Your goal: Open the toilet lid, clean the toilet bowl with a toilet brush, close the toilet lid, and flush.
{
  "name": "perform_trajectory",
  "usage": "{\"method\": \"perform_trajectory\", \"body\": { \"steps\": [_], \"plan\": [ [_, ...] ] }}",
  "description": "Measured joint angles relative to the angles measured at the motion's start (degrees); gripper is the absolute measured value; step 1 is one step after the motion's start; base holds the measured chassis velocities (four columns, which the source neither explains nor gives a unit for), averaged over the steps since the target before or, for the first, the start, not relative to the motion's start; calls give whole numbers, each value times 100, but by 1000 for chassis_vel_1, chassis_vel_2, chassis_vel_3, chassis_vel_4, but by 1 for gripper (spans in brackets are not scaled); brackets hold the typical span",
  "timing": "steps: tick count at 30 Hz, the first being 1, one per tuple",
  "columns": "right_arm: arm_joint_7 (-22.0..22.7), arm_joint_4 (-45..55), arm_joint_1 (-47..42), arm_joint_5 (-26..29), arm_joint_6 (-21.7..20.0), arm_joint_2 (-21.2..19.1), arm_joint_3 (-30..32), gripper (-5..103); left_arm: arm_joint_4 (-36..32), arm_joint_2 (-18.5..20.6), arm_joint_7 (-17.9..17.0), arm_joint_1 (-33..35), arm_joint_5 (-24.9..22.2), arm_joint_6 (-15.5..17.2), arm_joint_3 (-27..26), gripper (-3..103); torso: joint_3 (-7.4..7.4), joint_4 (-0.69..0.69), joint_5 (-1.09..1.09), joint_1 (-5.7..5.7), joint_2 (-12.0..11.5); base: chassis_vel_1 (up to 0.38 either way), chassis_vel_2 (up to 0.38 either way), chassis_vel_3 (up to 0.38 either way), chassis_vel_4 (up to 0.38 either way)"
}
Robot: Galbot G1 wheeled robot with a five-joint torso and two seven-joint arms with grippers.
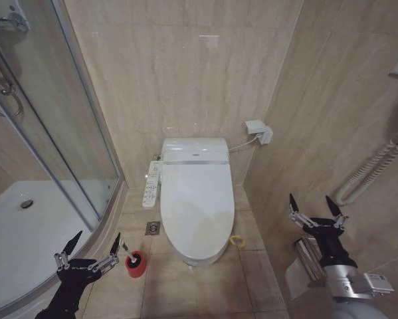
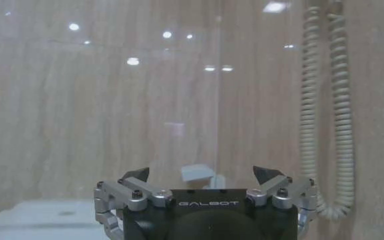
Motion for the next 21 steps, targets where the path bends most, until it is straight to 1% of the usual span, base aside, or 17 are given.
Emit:
{"method": "perform_trajectory", "body": {
  "steps": [1,3,4,7,14,15,17,18,21],
  "plan": [
    [0,0,0,0,0,0,0,100,0,0,0,0,0,0,0,100,0,0,0,0,0,63,-29,-63,36],
    [-150,-18,-56,-246,-10,3,-77,100,0,0,0,0,0,0,0,100,0,-1,0,-1,1,47,-24,-59,21],
    [-150,-18,-56,-246,-10,3,-77,100,0,0,0,0,0,0,0,100,0,-1,0,-1,1,58,-18,-59,28],
    [-215,-223,-55,-592,-17,-27,-317,100,0,0,0,0,0,0,0,100,0,0,0,0,1,19,-1,-5,9],
    [-221,-695,58,-757,-2,-144,-705,100,0,0,0,0,0,0,0,100,1,0,0,2,0,0,0,0,0],
    [-210,-797,99,-805,3,-184,-764,100,0,0,0,0,0,0,0,100,1,-1,0,3,0,0,0,0,0],
    [-156,-1049,209,-888,9,-309,-875,100,0,0,0,0,0,0,0,100,1,1,1,3,0,0,0,0,0],
    [-156,-1049,209,-888,9,-309,-875,100,0,0,0,0,0,0,0,100,1,1,1,3,0,0,0,0,0],
    [-69,-1447,429,-951,6,-546,-1056,100,0,0,0,0,0,0,0,100,1,0,0,3,0,0,0,0,0]
  ]
}}
